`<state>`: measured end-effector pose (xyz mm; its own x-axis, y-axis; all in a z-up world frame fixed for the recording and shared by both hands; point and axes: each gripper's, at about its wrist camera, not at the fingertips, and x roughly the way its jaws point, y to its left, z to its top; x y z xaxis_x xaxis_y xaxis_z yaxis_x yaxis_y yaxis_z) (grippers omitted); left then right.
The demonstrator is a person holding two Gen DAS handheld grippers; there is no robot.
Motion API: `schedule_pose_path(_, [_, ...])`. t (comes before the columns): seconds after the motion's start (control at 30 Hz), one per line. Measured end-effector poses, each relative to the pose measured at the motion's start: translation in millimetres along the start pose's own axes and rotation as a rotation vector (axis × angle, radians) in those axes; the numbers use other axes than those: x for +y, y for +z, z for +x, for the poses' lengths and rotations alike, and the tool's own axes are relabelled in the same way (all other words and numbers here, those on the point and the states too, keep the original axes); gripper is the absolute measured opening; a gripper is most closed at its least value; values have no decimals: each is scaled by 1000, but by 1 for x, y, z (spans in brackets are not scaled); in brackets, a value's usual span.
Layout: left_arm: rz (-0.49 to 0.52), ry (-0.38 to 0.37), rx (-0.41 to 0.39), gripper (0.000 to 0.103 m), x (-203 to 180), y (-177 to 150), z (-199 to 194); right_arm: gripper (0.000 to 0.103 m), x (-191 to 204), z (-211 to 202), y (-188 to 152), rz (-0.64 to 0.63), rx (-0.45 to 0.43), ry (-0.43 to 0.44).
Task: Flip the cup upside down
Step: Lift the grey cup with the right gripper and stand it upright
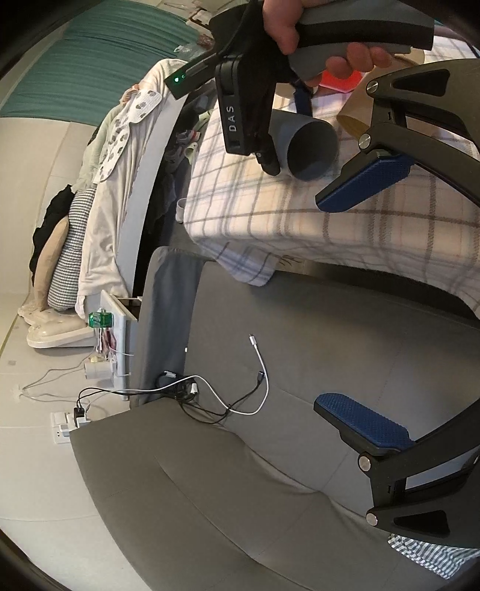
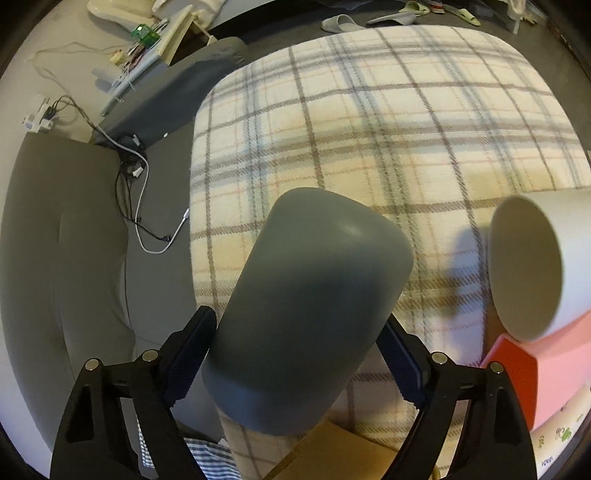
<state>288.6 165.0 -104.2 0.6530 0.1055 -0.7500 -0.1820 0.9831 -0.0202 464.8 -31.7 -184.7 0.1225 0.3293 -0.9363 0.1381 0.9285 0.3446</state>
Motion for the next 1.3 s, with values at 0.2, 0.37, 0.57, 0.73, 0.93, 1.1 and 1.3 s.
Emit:
schedule_pose_path(0.2, [7,21,-17,101,2,4,-14,82,3,-3,1,-29,-14,-10])
schedule_pose_path(0.37, [-6,34,-37,101,4,9,-35,74,9,-39,-9,-95,-97,9])
schedule_pose_path(0.57, [6,28,-105,101,-7,17,-77,70,22,-105,-32,-176,-183,53])
schedule_pose_path(0.73, [8,13,-163,101,-18,11,-118,70,17,-161,-72,-215,-235,106])
schedule_pose_path(0.93, [13,4,-210,101,-27,-7,-161,70,2,-203,-130,-282,-281,92])
schedule_pose_path(1.1, [10,-2,-212,101,-33,-33,-179,70,-28,-198,-173,-285,-268,52])
schedule_pose_path(1.3, [19,-5,-174,101,-42,-59,-175,70,-59,-160,-204,-267,-217,-6])
